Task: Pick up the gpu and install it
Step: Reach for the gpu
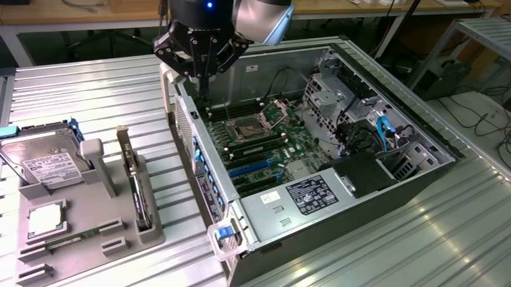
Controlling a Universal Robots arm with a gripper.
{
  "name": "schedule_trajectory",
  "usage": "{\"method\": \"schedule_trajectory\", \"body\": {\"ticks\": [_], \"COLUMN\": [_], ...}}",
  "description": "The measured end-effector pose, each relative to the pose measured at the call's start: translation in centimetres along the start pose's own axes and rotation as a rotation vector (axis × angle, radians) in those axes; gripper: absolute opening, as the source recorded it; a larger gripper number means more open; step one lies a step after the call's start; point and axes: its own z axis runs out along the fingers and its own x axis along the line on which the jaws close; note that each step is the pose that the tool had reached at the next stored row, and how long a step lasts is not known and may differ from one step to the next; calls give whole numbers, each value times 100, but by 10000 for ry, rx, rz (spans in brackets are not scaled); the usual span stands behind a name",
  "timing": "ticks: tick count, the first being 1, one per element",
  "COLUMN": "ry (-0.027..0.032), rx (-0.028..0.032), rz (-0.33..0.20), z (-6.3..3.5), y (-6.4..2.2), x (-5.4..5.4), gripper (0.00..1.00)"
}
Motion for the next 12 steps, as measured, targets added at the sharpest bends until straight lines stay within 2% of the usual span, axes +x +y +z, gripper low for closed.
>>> {"method": "schedule_trajectory", "body": {"ticks": [12], "ry": [0], "rx": [0], "rz": [0], "z": [-3], "y": [-21], "x": [79], "gripper": [11]}}
